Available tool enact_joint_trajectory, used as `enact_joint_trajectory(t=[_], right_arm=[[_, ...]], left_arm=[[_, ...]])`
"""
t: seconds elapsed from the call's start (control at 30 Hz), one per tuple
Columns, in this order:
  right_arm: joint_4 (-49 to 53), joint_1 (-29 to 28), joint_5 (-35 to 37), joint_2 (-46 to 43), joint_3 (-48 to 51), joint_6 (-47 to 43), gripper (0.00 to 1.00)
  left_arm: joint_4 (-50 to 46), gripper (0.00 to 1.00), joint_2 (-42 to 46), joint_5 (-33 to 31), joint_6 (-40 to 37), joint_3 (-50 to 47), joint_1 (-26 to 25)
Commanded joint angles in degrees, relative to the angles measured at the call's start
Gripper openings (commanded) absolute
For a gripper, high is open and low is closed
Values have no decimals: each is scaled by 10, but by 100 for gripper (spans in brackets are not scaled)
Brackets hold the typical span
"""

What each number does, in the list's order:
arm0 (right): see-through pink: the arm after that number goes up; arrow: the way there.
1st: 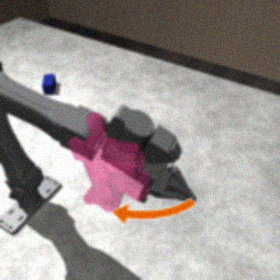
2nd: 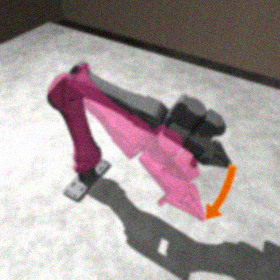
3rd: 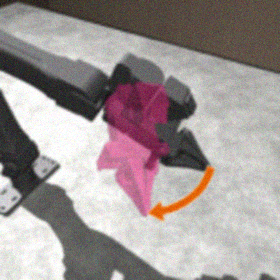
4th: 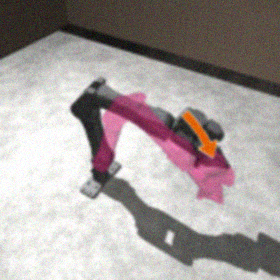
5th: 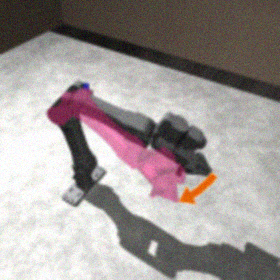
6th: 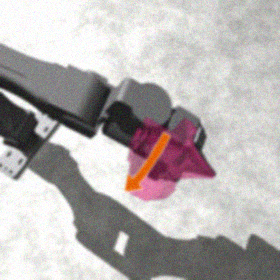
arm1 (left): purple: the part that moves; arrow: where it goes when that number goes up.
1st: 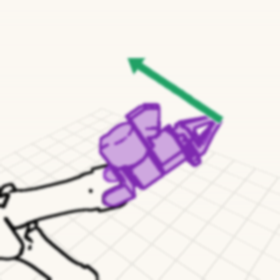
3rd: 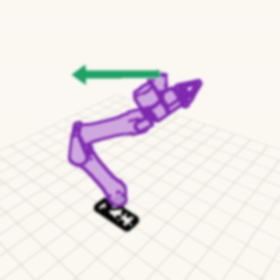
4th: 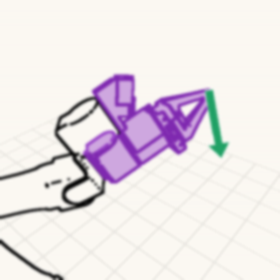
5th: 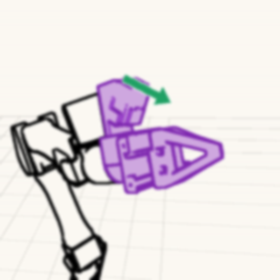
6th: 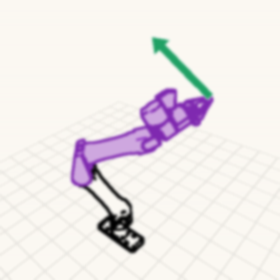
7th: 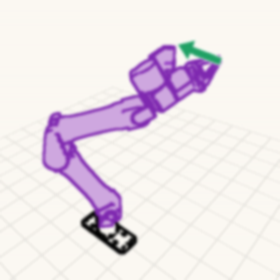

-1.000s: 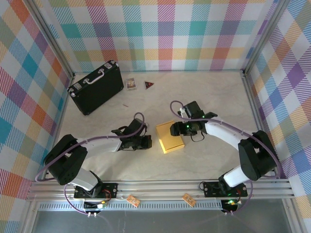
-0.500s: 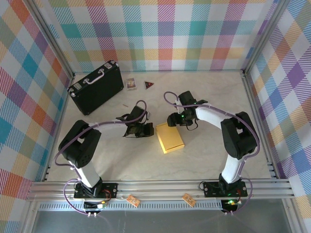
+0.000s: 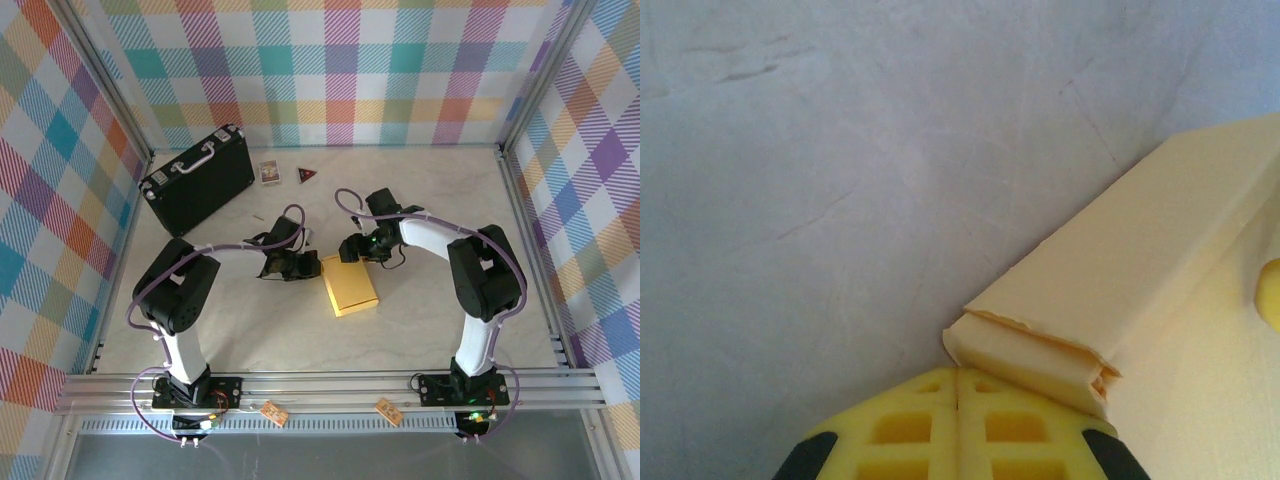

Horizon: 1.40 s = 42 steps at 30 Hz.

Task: Fold the paper box

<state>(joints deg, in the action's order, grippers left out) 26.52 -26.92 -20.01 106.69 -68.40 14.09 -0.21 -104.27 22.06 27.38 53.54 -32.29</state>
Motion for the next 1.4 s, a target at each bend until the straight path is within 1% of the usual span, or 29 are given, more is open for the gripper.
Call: enact_joint_trajectory(t=[0.0,0.3,0.43,0.6,0.67,0.73,0.8,0.87,0.93,1.07,1.2,1.23,1.3,1.37], right_arm=[[-8,2,-52,11,-11,-3,64],[-35,0,-124,28,-15,16,62],[-40,-7,-135,32,-17,18,62],[-34,-13,-150,29,-21,10,62],[-26,-13,-133,24,-23,6,62],[-12,-13,-99,18,-26,4,62],[14,-11,-57,15,-34,3,63],[37,-2,-14,9,-40,4,63],[42,4,12,-3,-37,3,65],[47,10,46,-28,-34,-3,69],[55,10,57,-57,-18,-1,70],[54,11,52,-71,-7,2,70],[56,10,54,-103,21,2,69],[83,8,82,-132,42,-1,68]], left_arm=[[43,0,-19,34,-4,3,4],[131,0,-25,86,-3,-28,4],[145,0,-25,96,1,-34,4],[146,0,-12,94,2,-46,4],[130,0,-3,85,-4,-50,5],[107,0,4,65,-4,-54,6],[89,4,12,49,3,-63,13],[84,4,28,47,11,-81,22],[73,4,51,47,11,-94,29],[37,4,100,36,3,-113,38],[-21,4,140,7,-10,-104,42],[-31,4,147,2,-15,-98,43],[-60,0,152,-3,-30,-71,46],[-101,0,150,-3,-50,-24,53]])
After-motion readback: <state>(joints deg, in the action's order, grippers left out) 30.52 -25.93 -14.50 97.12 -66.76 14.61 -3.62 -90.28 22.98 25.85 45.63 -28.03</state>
